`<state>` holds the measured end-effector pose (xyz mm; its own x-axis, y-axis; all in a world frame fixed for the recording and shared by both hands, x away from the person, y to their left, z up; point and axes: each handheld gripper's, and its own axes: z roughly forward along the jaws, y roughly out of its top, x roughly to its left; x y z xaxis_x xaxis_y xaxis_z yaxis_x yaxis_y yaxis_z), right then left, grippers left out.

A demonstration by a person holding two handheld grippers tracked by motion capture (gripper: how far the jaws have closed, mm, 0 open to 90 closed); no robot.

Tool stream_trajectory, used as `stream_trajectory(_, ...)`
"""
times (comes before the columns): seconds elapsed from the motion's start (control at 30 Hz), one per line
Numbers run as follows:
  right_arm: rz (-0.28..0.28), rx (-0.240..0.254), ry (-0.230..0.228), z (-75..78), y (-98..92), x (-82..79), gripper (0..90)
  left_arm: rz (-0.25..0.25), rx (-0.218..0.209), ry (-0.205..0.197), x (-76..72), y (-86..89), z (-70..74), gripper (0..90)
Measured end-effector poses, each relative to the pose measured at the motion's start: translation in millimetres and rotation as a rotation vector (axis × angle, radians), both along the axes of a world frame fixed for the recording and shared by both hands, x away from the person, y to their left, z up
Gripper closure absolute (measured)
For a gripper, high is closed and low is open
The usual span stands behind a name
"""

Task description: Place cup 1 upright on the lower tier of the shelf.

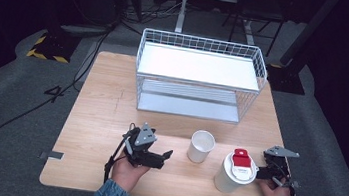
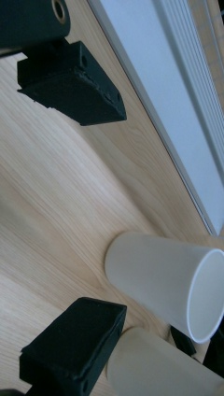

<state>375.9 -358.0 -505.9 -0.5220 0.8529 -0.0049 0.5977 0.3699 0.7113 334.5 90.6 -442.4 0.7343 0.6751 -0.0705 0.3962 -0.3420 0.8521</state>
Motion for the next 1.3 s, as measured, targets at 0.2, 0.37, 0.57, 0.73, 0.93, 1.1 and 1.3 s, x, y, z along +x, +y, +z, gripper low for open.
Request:
stream_trajectory(0.2,0.000,0.000,0.000,0.0,0.0,0.0,0.1,-0.064,-0.024,-0.003,6.3,-21.3,0.9,8.4)
stream_trajectory(0.37,0.000,0.000,0.000,0.0,0.0,0.0,0.1,-0.097,-0.035,0.002,10.8,-36.2,-2.5,7.6)
stream_trajectory(0.57,0.000,0.000,0.000,0.0,0.0,0.0,0.1,-0.119,-0.050,0.011,15.6,-48.0,-9.4,5.6)
stream_trajectory(0.73,0.000,0.000,0.000,0.0,0.0,0.0,0.0,-0.136,-0.073,0.025,18.7,-59.4,-17.0,4.9)
stream_trajectory(0.93,0.000,0.000,0.000,0.0,0.0,0.0,0.1,-0.131,-0.089,0.031,23.2,-72.1,-27.6,4.8)
stream_trajectory(1.1,0.000,0.000,0.000,0.0,0.0,0.0,0.1,-0.118,-0.096,0.043,30.1,-77.0,-35.2,4.8)
stream_trajectory(1.3,-0.001,0.000,0.000,0.0,0.0,0.0,0.1,-0.118,-0.085,0.033,34.4,-87.7,-44.5,5.3)
